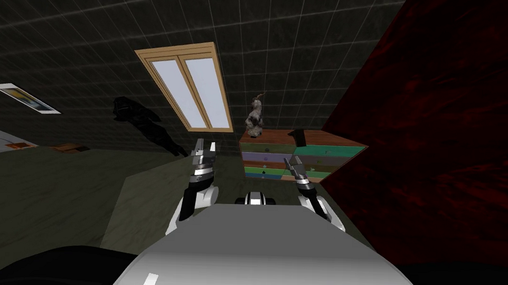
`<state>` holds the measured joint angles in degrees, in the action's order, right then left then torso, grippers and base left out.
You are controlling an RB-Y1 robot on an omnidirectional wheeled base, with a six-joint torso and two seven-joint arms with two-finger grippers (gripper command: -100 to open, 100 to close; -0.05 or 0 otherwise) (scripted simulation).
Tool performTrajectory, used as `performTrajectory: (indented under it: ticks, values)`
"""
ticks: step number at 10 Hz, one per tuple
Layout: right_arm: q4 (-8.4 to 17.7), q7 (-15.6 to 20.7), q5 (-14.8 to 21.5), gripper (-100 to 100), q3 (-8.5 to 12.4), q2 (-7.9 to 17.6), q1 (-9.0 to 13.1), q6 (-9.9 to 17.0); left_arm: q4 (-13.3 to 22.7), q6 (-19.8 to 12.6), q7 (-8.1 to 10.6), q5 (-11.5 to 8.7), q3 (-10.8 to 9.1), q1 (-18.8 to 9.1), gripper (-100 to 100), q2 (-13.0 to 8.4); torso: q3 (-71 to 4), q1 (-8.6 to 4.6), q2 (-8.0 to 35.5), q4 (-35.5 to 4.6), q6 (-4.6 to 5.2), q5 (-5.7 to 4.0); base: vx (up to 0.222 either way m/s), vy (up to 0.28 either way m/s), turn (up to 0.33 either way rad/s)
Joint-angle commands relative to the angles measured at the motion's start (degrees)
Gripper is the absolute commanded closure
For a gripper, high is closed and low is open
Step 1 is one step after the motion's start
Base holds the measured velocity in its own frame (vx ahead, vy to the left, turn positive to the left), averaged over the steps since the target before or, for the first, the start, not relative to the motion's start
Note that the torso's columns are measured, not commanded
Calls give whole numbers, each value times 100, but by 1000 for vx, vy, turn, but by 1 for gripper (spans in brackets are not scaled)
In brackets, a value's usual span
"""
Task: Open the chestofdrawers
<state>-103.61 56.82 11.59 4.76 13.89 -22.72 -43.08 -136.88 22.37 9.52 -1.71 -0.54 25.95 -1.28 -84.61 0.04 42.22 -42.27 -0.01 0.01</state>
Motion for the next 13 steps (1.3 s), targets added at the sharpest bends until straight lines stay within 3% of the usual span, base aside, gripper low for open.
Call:
performTrajectory:
  ticks: [1,4,5,8,9,11,12,13]
  values:
    - [246,451,86,-100,14,39,72,-112,0,0,0,0,0,0,0,0,4,-7,7,-2,0,-2,46,34,-41]
    - [246,889,86,-100,14,39,72,-112,0,0,0,0,0,0,0,0,7,-5,11,-3,0,-1,28,27,-7]
    - [479,1083,153,-100,30,76,139,-219,0,0,0,0,0,-1,0,0,11,-10,18,-5,1,-3,36,35,-56]
    - [479,1457,153,-100,30,76,139,-219,0,0,0,0,0,0,0,0,3,-6,6,-1,0,-1,27,23,-5]
    - [713,1678,216,-100,41,107,206,-326,0,0,0,0,0,0,0,0,8,-12,14,-4,1,-4,43,23,-51]
    - [713,2002,216,-100,41,107,206,-326,0,0,0,0,0,0,0,0,0,2,0,0,0,0,37,31,-18]
    - [949,2166,273,-100,49,133,274,-435,0,0,0,0,0,0,0,0,5,-3,8,-2,0,-1,50,33,-47]
    - [949,2326,273,-100,49,133,274,-435,0,0,0,0,0,0,0,0,3,-3,3,-1,1,-2,60,39,-32]
